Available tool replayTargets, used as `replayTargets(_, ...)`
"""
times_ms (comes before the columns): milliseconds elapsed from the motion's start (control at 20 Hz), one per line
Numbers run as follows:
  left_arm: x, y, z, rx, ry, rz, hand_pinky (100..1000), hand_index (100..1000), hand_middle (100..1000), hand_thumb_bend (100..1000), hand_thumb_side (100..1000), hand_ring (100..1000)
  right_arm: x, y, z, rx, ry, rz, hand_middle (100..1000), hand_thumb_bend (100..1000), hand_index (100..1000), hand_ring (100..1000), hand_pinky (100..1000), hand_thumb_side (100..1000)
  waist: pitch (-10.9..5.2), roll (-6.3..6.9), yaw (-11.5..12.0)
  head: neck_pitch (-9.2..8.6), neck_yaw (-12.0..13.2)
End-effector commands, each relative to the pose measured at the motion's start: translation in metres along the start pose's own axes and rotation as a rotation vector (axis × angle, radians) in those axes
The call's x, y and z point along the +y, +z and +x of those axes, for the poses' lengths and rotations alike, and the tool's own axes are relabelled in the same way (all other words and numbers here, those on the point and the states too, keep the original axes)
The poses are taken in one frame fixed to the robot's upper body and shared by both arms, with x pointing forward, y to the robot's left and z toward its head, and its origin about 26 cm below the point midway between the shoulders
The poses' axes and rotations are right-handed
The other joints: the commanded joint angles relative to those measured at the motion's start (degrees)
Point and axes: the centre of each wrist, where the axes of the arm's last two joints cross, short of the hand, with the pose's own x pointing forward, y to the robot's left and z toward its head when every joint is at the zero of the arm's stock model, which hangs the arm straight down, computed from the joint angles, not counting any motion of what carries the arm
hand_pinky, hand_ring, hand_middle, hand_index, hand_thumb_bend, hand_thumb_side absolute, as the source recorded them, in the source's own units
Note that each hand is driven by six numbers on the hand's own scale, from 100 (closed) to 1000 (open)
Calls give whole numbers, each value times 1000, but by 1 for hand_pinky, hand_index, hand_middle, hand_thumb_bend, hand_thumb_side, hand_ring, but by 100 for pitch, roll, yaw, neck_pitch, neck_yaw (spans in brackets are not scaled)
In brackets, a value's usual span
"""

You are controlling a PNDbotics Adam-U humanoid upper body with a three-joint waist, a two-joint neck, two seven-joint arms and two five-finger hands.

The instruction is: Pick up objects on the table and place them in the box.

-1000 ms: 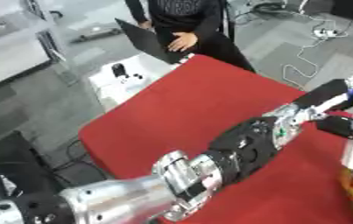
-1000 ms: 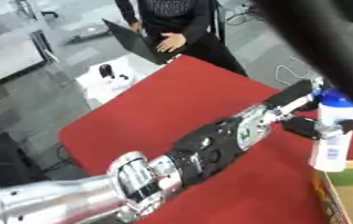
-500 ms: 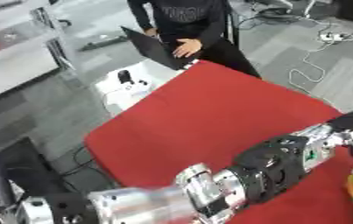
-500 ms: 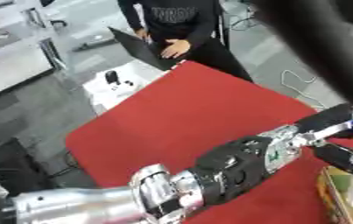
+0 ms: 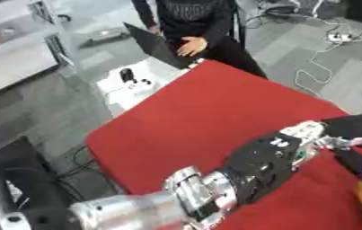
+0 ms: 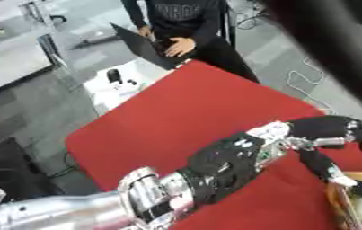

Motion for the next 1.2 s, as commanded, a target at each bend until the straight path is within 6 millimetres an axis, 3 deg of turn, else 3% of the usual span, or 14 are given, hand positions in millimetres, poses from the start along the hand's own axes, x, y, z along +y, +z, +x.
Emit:
replayTargets(50, 67, 17, -8, -10, -7, 167, 691, 803, 738, 411, 1000, 553, -4, 5, 5, 0, 58, 25, 338, 104, 398, 288, 100, 941, -112, -42, 144, -19, -294)
replayTargets(100, 83, 31, -4, -4, 0, 190, 640, 714, 687, 382, 1000, 502, -5, 12, 5, 17, 76, 27, 338, 105, 398, 288, 100, 942, -118, -58, 244, -20, -407)
replayTargets(150, 93, 36, 4, -2, 16, 195, 625, 699, 665, 376, 1000, 483, -4, 15, 6, 25, 89, 28, 338, 106, 397, 288, 100, 942, -122, -63, 288, -25, -452)
replayTargets(250, 92, 73, 25, 36, 71, 107, 423, 681, 527, 330, 1000, 319, -4, 31, 8, 68, 128, 28, 338, 111, 379, 288, 100, 945, -141, -139, 528, -112, -785)
replayTargets(300, 87, 85, 39, 41, 108, 38, 423, 681, 527, 330, 1000, 319, -3, 41, 10, 90, 150, 30, 338, 111, 379, 288, 100, 945, -157, -184, 647, -149, -977)
replayTargets(350, 85, 89, 55, 21, 136, -33, 371, 676, 481, 307, 1000, 246, -1, 49, 12, 111, 171, 33, 338, 115, 362, 288, 100, 948, -170, -227, 752, -173, -1156)
replayTargets(400, 81, 92, 74, -23, 150, -125, 370, 677, 474, 298, 1000, 238, 1, 59, 14, 139, 194, 38, 338, 117, 355, 288, 100, 949, -191, -280, 886, -178, -1374)
replayTargets(500, 86, 89, 102, -105, 153, -251, 337, 582, 452, 253, 1000, 237, 6, 75, 18, 183, 234, 48, 338, 121, 338, 289, 100, 952, -238, -352, 1095, -144, -1665)
replayTargets(550, 92, 82, 116, -171, 129, -309, 289, 543, 425, 230, 949, 231, 9, 82, 20, 204, 250, 56, 336, 125, 334, 288, 100, 910, -266, -375, 1204, -110, -1774)
replayTargets(700, 112, 73, 146, -302, 108, -370, 242, 477, 365, 216, 866, 237, 20, 97, 23, 236, 279, 91, 338, 129, 315, 289, 100, 955, -285, -413, 1443, -117, -1881)
replayTargets(900, 134, 79, 154, -306, 96, -320, 136, 416, 199, 240, 788, 157, 33, 103, 24, 244, 300, 120, 337, 137, 317, 288, 100, 953, -250, -459, 1617, -154, -1846)
replayTargets(1100, 148, 87, 149, -152, 130, -13, 179, 460, 178, 229, 747, 145, 37, 103, 24, 245, 324, 114, 342, 136, 320, 301, 100, 955, -235, -468, 1653, -94, -1889)
replayTargets(1150, 149, 87, 148, -111, 158, 91, 180, 471, 176, 241, 756, 143, 37, 103, 23, 246, 328, 113, 342, 136, 319, 301, 100, 956, -233, -465, 1648, -93, -1922)
replayTargets(1200, 149, 87, 148, -76, 188, 197, 165, 484, 159, 281, 846, 125, 38, 103, 23, 247, 332, 114, 342, 136, 318, 301, 100, 956, -232, -463, 1644, -88, -1966)
